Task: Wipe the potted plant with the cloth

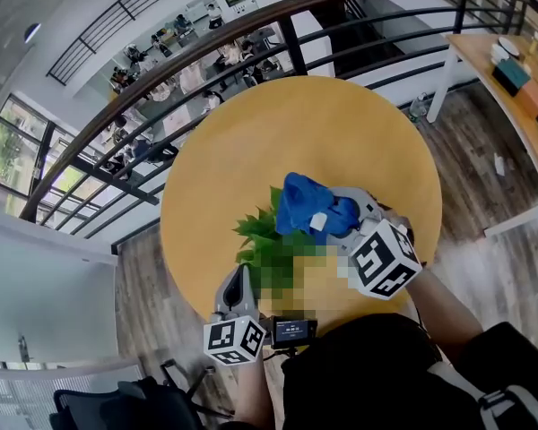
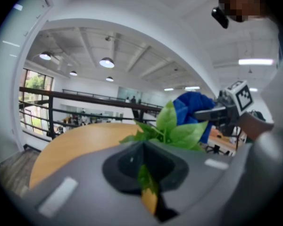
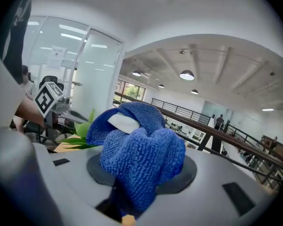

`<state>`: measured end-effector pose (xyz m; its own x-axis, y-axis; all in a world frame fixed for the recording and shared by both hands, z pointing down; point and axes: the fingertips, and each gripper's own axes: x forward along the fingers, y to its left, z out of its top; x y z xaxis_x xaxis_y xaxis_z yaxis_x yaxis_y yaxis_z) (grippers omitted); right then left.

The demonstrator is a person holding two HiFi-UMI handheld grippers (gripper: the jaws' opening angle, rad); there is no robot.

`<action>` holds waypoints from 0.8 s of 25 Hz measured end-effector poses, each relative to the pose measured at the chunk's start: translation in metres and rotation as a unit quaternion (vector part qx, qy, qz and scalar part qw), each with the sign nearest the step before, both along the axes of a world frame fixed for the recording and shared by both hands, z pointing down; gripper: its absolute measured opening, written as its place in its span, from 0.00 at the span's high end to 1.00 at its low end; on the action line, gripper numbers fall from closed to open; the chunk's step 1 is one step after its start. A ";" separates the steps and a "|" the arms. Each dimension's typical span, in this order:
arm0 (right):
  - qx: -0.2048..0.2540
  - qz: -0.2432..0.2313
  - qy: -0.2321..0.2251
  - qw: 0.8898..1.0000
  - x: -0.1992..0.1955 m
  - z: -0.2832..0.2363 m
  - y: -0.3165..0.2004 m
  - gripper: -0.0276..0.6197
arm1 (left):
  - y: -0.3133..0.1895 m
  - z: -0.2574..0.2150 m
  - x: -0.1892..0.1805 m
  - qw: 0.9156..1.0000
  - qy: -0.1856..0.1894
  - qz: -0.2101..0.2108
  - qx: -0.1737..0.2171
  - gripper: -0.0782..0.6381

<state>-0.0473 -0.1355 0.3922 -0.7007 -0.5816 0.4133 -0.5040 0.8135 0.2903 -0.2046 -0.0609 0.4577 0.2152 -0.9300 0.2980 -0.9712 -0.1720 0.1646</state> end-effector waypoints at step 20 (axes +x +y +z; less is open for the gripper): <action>0.055 0.027 0.088 0.994 0.054 -0.030 -0.065 0.69 | -0.002 0.002 -0.005 1.000 0.010 -0.002 0.002 0.89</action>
<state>0.0071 -0.2002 0.3626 -0.5892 -0.6653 0.4585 -0.4798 0.7447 0.4639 -0.2095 -0.0629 0.4596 0.2165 -0.9322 0.2900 -0.9687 -0.1680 0.1830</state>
